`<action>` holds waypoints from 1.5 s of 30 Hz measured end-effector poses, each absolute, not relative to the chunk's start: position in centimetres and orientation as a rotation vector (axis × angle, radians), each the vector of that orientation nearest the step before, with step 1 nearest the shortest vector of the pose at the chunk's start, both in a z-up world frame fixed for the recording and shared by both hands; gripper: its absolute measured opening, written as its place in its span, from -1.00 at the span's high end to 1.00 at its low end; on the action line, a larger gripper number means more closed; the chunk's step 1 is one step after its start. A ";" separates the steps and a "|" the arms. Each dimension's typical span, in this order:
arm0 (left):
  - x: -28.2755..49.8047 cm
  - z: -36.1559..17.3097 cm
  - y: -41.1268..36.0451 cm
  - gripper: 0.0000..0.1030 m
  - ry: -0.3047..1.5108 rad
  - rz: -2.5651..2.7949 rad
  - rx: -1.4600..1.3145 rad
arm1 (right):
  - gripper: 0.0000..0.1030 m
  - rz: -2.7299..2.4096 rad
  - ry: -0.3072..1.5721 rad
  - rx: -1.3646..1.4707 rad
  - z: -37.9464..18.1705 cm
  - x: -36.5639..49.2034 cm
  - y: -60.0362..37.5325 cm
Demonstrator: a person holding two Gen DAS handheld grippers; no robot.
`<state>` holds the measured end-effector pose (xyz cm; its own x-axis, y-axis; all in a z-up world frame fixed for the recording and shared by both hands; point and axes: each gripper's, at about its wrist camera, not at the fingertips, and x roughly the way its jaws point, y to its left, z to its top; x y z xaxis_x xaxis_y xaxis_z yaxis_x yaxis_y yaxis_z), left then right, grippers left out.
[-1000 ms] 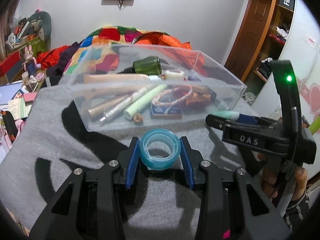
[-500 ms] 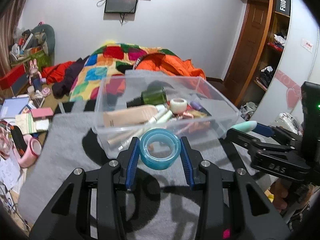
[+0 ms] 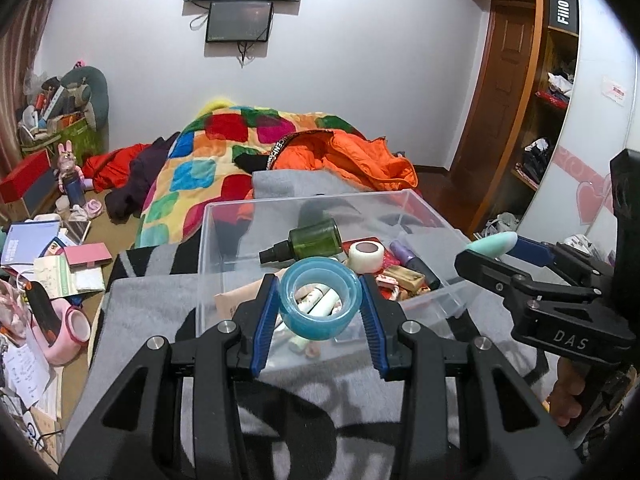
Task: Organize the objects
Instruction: 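Drop the teal tape roll into the clear box with the left tool while the right drops the mint tube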
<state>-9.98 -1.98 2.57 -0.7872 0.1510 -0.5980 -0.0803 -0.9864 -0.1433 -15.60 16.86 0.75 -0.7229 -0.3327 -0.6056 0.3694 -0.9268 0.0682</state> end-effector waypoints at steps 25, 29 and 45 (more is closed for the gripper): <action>-14.7 -1.3 -1.9 0.22 -0.174 2.798 -1.114 | -0.37 -2.516 0.123 1.043 -3.1 -19.3 14.2; -14.5 -1.1 -1.9 0.17 -0.183 2.786 -1.109 | -0.43 -2.504 0.128 1.037 -2.8 -19.0 14.5; -10.7 1.9 -2.3 -0.03 -0.199 2.832 -0.988 | -0.55 -2.542 0.103 0.907 0.7 -15.4 16.3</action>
<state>-10.75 -2.33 1.87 -0.7758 0.1710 -0.6074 -0.0843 -0.9820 -0.1688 -15.41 16.35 0.74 -0.6899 -0.3771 -0.6179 0.4258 -0.9017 0.0748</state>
